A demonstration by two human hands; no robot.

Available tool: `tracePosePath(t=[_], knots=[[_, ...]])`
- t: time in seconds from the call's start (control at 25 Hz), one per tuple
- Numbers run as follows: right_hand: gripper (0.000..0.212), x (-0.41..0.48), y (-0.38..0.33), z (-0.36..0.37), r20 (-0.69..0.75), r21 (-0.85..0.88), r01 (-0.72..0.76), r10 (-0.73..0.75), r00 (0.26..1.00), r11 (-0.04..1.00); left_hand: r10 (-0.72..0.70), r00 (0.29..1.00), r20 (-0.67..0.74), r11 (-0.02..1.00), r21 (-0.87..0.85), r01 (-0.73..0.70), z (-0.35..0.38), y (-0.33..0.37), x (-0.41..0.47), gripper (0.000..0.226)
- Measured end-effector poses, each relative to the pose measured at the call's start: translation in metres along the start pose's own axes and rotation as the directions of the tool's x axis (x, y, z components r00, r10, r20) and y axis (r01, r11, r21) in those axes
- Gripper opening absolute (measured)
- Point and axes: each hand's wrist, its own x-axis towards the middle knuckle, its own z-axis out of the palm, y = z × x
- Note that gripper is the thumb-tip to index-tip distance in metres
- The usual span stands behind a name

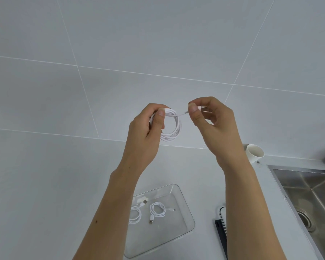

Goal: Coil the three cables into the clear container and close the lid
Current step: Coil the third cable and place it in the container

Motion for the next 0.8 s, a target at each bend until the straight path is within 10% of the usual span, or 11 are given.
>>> tracePosePath(t=[0.28,0.8], knots=[[0.031,-0.016,0.005,0.001,0.366,0.315,-0.376,0.254,0.895,0.871,-0.041,0.999,0.010,0.999,-0.015,0.041,0.002,-0.012,-0.010,0.024],[0.020,-0.035,0.057,0.035,0.361,0.203,-0.494,0.404,0.840,0.845,-0.261,0.965,0.019,0.960,0.109,0.258,-0.014,-0.054,-0.049,0.018]])
